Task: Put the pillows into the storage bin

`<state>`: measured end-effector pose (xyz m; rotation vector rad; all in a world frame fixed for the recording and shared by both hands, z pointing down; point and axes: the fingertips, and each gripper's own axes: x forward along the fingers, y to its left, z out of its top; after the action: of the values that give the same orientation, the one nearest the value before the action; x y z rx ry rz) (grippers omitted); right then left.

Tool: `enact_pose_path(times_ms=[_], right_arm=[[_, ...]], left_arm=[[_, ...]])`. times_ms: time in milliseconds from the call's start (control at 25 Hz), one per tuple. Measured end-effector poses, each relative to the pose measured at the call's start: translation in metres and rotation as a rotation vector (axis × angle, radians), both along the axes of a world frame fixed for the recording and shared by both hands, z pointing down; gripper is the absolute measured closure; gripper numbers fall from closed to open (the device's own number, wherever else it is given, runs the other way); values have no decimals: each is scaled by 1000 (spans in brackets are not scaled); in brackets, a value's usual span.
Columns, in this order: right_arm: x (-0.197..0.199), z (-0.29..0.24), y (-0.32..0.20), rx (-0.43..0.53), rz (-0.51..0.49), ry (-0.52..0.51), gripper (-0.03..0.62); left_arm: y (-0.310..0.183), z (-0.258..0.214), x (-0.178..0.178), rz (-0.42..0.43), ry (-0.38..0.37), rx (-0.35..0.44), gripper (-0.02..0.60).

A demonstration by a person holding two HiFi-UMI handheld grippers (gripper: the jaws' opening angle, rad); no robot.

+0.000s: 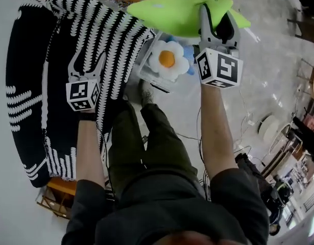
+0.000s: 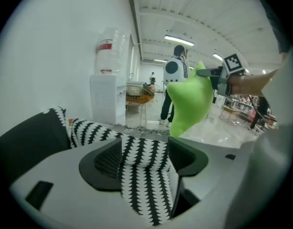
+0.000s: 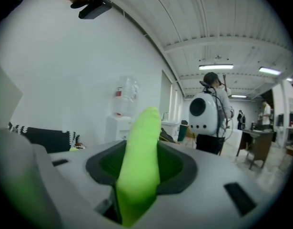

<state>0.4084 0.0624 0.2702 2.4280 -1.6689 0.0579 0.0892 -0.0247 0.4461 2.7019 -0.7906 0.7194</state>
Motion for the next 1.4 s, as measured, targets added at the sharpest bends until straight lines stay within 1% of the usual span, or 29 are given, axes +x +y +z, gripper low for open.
enact_pose_path(times_ms=[80,200,320,400,520,640,920,1080,1200,1280,1400], right_arm=[[29,21,42,-22,88,-18,416],[57,61,97,-64,196,-56,416],[75,105,135,-102,255,-95,416],[81,137,157,-127,287,-125,416],[81,188,183,-169,334,-177,415],[79,233,200,-202,360,-225,414],[71,338,214,-287,404,-320,403],[73,401,224,-367,443,-423,377],[86,414,230,-379,463,-445,370],[95,414,229,-385,453,-449,360],[102,411,227,-410,444,-426,352]], left_arm=[[21,10,35,80,-11,-14,276],[54,28,76,194,-36,-39,276],[85,49,105,263,-55,-54,276],[103,67,116,299,-74,-65,276],[122,96,120,340,-106,-94,276],[133,122,119,356,-134,-115,276],[147,181,103,367,-195,-164,276],[159,203,100,386,-224,-190,276],[165,209,100,402,-242,-200,276],[165,210,101,401,-250,-204,276],[164,209,104,398,-254,-206,276]])
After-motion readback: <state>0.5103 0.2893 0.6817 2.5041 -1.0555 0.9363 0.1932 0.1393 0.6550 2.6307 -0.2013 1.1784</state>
